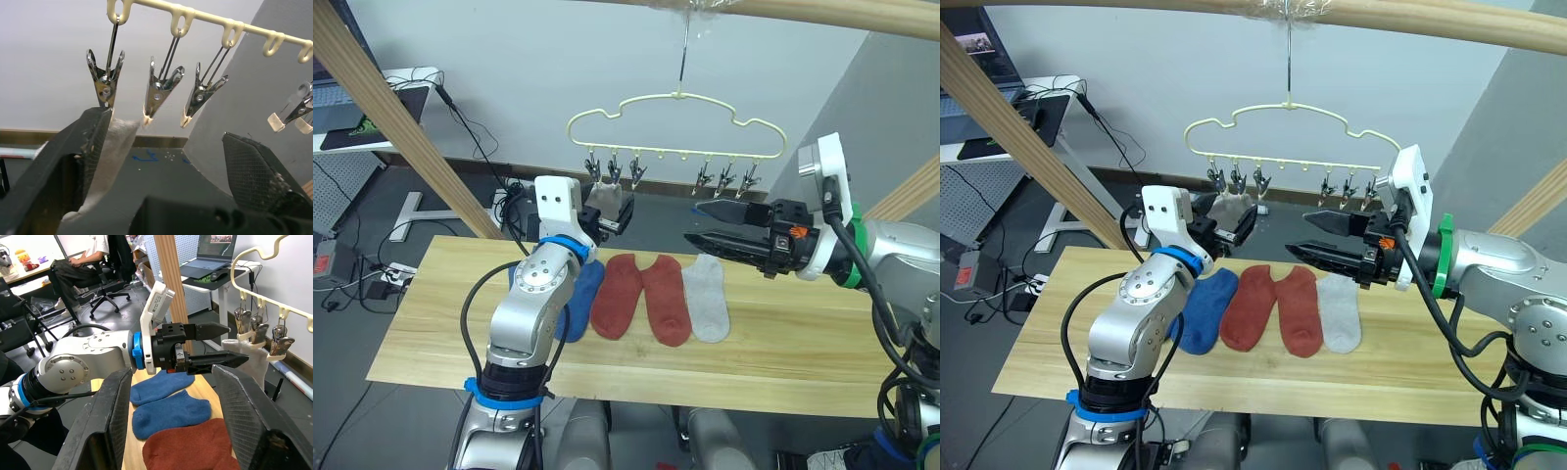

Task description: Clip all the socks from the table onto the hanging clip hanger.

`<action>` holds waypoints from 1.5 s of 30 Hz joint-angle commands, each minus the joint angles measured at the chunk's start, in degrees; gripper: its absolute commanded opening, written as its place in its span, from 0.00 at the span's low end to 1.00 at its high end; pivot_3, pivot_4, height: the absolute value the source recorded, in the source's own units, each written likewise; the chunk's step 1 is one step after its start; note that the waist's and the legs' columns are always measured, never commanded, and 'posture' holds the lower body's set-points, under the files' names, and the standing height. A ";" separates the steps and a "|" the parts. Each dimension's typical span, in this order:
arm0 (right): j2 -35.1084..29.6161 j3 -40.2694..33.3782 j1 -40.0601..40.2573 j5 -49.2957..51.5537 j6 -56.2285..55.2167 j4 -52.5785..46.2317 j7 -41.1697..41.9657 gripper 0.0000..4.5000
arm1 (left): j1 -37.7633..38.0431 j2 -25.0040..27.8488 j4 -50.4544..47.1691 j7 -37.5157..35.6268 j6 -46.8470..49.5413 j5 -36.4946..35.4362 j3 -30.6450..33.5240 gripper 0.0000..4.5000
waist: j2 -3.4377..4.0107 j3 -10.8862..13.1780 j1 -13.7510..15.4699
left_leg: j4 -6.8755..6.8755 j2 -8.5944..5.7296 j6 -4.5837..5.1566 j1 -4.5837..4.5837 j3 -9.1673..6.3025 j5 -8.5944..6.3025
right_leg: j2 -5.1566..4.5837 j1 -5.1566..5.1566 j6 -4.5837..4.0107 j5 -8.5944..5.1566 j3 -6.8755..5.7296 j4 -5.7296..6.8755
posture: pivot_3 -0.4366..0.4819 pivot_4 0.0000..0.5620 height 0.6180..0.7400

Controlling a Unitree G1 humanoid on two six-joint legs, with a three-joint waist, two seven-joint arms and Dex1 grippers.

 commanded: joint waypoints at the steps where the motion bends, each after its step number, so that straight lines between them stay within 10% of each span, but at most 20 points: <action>1: -0.70 -0.20 -0.06 1.40 -1.91 -1.58 -0.39 0.60 | -0.45 -0.72 -1.07 -0.01 -1.49 0.13 0.87 0.91 | 0.00 0.00 -0.01 | 0.00 0.00 0.00 0.00 0.00 0.00 | 0.00 0.00 0.00 0.00 0.00 0.00 | 0.44 0.45 1.00; 6: -1.10 0.16 0.12 1.48 -2.41 -1.58 -0.77 0.60 | -0.52 -0.98 -1.11 -0.02 -1.58 0.58 0.99 0.66 | 0.00 0.00 -0.01 | 0.02 0.00 0.00 0.00 0.00 0.00 | 0.00 0.00 0.00 0.00 0.00 0.00 | 0.44 0.46 1.00; 15: -1.53 0.37 0.21 1.42 -2.60 -1.59 -1.27 0.60 | -0.94 -1.62 0.01 -0.01 -2.81 1.31 1.15 0.58 | 0.00 0.00 0.00 | 0.02 0.00 0.00 0.00 0.00 0.00 | 0.00 0.00 0.00 0.00 0.00 0.02 | 0.44 0.46 1.00; 45: -4.58 0.31 1.22 5.66 -3.63 -2.62 -6.48 0.60 | -12.41 -5.14 17.37 1.51 -11.97 6.67 1.30 0.58 | 0.00 0.00 -0.23 | 0.06 -0.01 0.01 0.00 0.00 0.01 | 0.00 0.03 0.01 0.02 0.01 0.03 | 0.38 0.48 1.00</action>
